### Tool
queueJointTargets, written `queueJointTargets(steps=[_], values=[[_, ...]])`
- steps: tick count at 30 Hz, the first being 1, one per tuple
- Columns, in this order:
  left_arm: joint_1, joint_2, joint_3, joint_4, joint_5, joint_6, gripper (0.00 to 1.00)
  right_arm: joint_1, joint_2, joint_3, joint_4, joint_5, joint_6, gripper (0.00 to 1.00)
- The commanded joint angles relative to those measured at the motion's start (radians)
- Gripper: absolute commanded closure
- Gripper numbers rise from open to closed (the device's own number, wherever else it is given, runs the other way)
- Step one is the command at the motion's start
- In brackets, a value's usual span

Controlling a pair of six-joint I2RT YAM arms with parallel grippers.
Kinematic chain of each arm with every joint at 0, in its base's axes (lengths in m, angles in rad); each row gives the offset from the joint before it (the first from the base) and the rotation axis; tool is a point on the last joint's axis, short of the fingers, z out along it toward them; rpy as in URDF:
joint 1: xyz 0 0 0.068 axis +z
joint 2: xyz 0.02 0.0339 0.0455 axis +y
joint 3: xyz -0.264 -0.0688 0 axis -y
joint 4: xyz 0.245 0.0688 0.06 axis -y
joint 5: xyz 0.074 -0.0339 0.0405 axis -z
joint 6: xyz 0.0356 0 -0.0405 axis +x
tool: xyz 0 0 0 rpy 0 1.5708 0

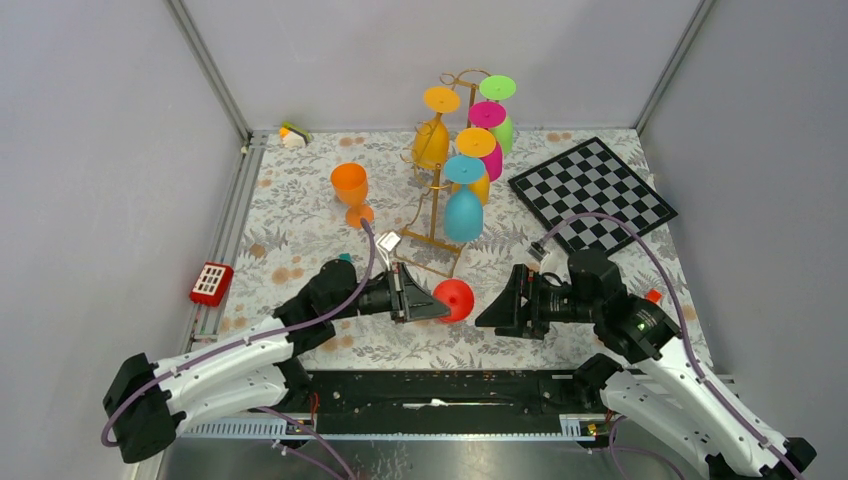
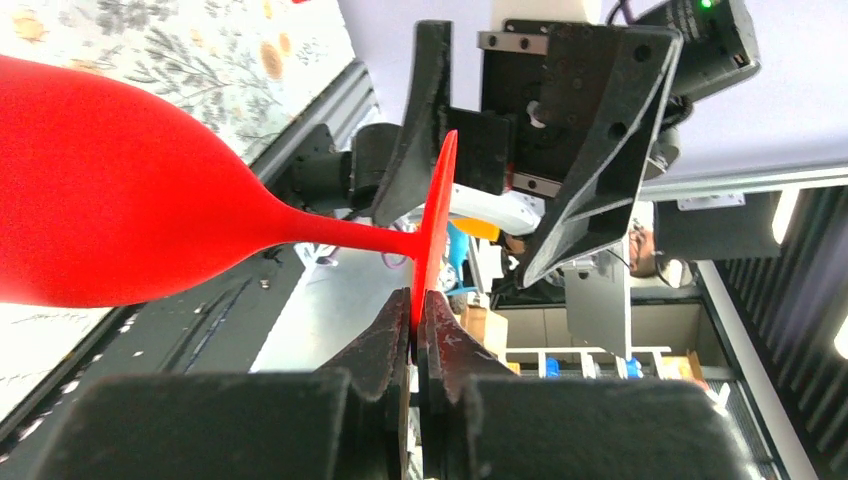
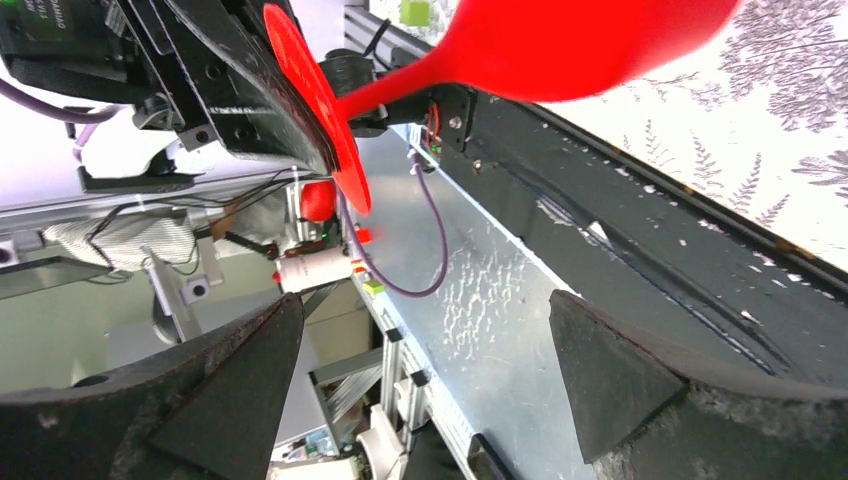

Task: Place the wine glass upside down on the wine glass rack
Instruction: Turn the wine glass upside down at the wine rack.

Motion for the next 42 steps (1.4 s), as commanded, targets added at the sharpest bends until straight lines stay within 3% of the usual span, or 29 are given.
queueJointTargets(steps=[1, 13, 18, 30, 42], values=[[0.057, -0.060, 0.022, -0.120, 0.036, 0.076, 1.00, 0.003, -0.008, 0.059, -0.085, 0.069, -0.083, 0.00], [0.195, -0.142, 0.216, -0.588, 0.033, 0.306, 1.00, 0.003, -0.048, 0.086, -0.187, 0.187, -0.114, 0.00], [0.249, -0.136, 0.288, -0.697, 0.043, 0.372, 1.00, 0.004, -0.023, 0.130, -0.255, 0.215, -0.167, 0.00], [0.387, -0.115, 0.336, -0.763, 0.140, 0.427, 1.00, 0.004, -0.008, 0.142, -0.279, 0.226, -0.203, 0.00], [0.602, -0.061, 0.396, -0.765, 0.279, 0.448, 1.00, 0.003, 0.005, 0.152, -0.286, 0.230, -0.223, 0.01]])
